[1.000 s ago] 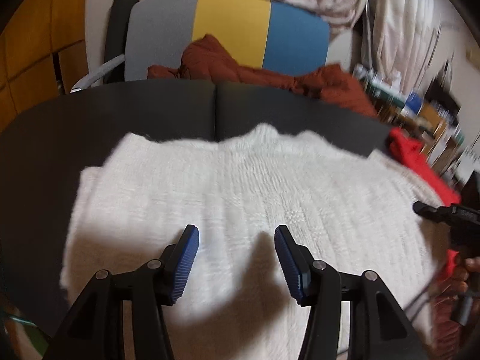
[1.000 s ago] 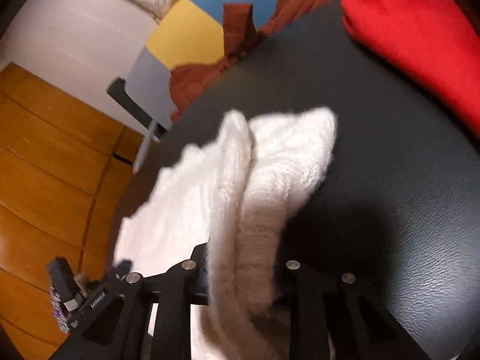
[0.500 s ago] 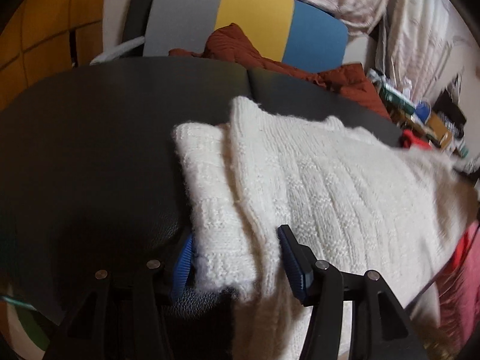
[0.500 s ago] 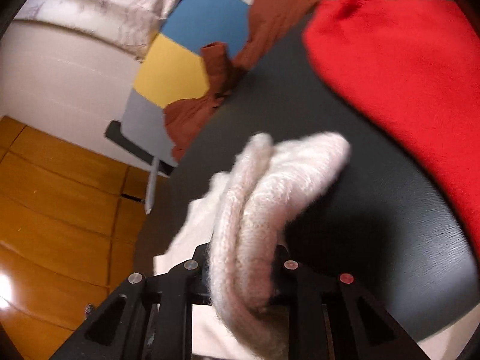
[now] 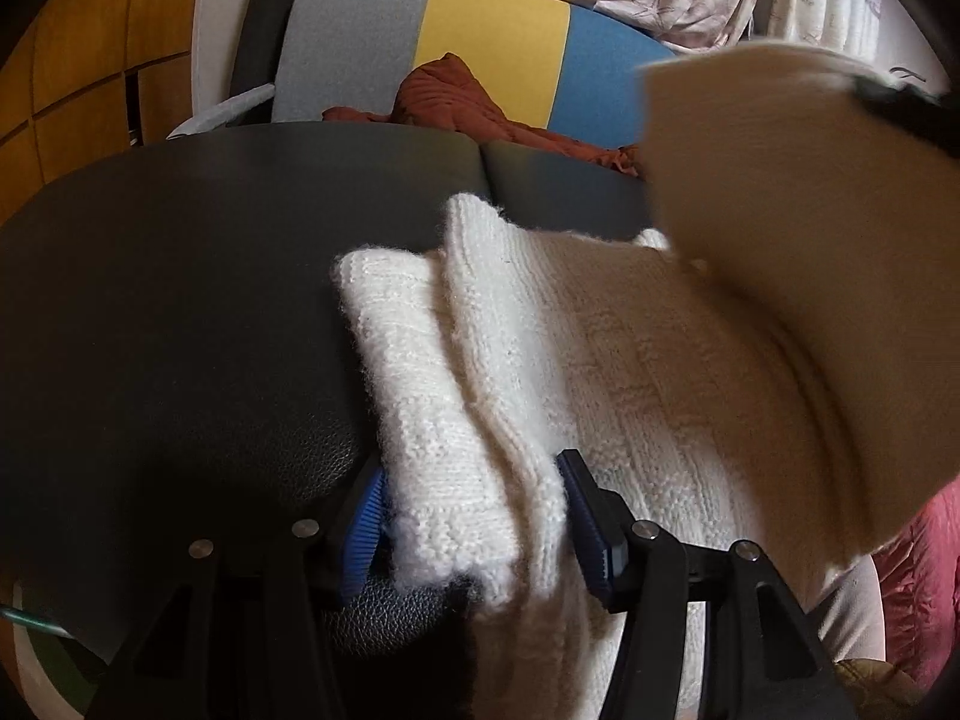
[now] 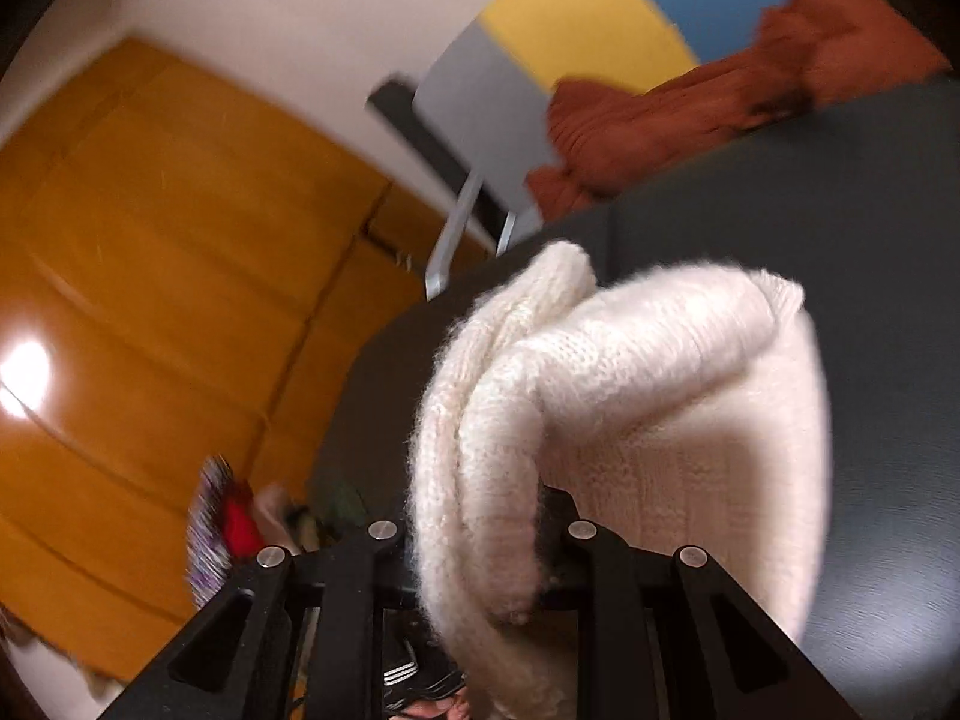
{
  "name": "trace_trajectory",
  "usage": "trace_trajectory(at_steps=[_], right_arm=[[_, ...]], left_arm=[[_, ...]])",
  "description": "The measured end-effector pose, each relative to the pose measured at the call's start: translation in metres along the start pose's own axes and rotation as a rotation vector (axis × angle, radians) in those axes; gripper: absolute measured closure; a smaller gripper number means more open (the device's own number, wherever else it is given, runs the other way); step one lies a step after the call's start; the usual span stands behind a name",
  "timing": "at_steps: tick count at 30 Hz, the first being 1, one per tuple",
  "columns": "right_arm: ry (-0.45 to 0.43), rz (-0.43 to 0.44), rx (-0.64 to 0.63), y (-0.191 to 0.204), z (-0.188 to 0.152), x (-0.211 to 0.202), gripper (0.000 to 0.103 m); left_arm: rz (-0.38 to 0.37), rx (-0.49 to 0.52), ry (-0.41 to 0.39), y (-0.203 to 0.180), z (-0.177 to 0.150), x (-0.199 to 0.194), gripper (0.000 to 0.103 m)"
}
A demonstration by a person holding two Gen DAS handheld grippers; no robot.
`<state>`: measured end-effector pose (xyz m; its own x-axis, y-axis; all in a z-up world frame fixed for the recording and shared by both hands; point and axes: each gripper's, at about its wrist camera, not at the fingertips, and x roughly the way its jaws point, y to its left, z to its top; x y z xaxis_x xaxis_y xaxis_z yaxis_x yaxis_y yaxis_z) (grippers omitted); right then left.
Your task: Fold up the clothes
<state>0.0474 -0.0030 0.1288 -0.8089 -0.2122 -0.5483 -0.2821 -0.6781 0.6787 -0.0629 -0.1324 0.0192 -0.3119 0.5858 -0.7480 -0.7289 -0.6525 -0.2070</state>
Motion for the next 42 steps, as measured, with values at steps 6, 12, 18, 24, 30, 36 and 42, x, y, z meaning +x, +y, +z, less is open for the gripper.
trace_trajectory(at_steps=[6,12,18,24,30,36,42], right_arm=[[0.12,-0.119,-0.17,0.028,-0.045,0.07,0.08],[0.146,-0.082,-0.251,0.037,-0.072,0.078,0.044],[0.068,0.075,-0.225,0.033,-0.099,0.027,0.035],[-0.092,0.042,-0.071,-0.003,-0.117,-0.013,0.034],[-0.158,-0.041,-0.103,-0.016,-0.129,-0.034,0.035],[-0.092,-0.096,-0.413,0.019,-0.152,0.004,0.035],[-0.018,-0.148,-0.734,0.056,-0.176,0.046,0.031]], left_arm=[[-0.035,-0.001,-0.015,0.006,-0.003,-0.003,0.046],[-0.172,-0.133,-0.036,0.034,-0.005,-0.012,0.047],[-0.387,-0.469,-0.068,0.081,-0.017,-0.025,0.05],[-0.633,-0.72,-0.085,0.108,-0.031,-0.037,0.049],[-0.674,-0.658,0.099,0.066,-0.019,-0.029,0.048],[-0.712,-0.681,0.2,0.05,-0.006,-0.016,0.047],[-0.698,-0.662,0.258,0.049,0.009,-0.024,0.046]])
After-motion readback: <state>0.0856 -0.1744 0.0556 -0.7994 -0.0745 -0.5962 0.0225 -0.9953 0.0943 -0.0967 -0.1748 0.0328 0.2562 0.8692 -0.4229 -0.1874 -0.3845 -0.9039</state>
